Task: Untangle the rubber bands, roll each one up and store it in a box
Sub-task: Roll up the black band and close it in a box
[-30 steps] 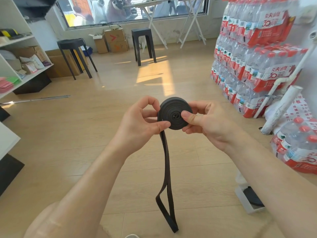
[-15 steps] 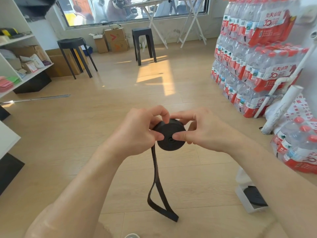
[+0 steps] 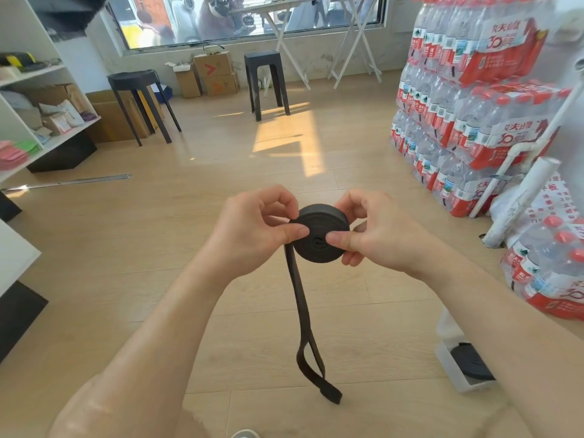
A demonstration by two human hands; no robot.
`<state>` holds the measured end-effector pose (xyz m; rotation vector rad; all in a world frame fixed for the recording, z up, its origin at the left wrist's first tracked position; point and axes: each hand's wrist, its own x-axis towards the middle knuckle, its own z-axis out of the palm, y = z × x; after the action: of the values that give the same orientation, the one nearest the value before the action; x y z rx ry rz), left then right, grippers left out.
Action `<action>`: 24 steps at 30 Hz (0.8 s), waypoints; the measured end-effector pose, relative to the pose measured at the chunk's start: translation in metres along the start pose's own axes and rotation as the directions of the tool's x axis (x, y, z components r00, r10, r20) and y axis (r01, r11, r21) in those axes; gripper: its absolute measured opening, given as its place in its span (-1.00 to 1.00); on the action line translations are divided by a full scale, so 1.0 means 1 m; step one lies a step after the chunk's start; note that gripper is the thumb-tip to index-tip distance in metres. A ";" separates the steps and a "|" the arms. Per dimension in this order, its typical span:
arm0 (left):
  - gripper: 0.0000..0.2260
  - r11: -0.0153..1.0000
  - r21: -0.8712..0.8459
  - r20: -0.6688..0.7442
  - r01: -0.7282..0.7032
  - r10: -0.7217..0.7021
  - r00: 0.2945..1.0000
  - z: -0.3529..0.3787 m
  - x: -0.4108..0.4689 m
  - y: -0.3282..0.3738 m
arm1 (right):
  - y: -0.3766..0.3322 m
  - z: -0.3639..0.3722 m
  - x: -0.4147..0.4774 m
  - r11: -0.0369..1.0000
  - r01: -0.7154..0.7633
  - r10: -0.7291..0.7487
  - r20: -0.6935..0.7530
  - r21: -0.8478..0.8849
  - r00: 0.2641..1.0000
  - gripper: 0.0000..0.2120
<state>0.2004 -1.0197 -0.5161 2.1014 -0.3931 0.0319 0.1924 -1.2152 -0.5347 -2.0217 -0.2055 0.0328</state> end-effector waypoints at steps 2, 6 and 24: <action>-0.83 1.000 -0.008 0.061 -0.004 0.005 0.998 -0.003 0.001 0.000 | 0.001 0.000 0.000 0.999 -0.006 0.006 -0.003 0.034 1.000 -0.81; -0.80 0.999 0.025 0.084 -0.046 0.044 0.995 -0.003 0.002 -0.003 | 0.001 -0.001 0.000 0.996 -0.011 0.010 0.004 0.092 1.000 -0.82; -0.79 0.989 -0.144 0.022 -0.009 0.013 1.000 0.000 0.003 -0.005 | 0.003 -0.003 0.001 0.934 -0.041 0.057 -0.036 0.355 0.998 -0.81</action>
<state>0.2049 -1.0179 -0.5199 1.9583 -0.4090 -0.0140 0.1945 -1.2189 -0.5362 -1.6642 -0.1103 0.0515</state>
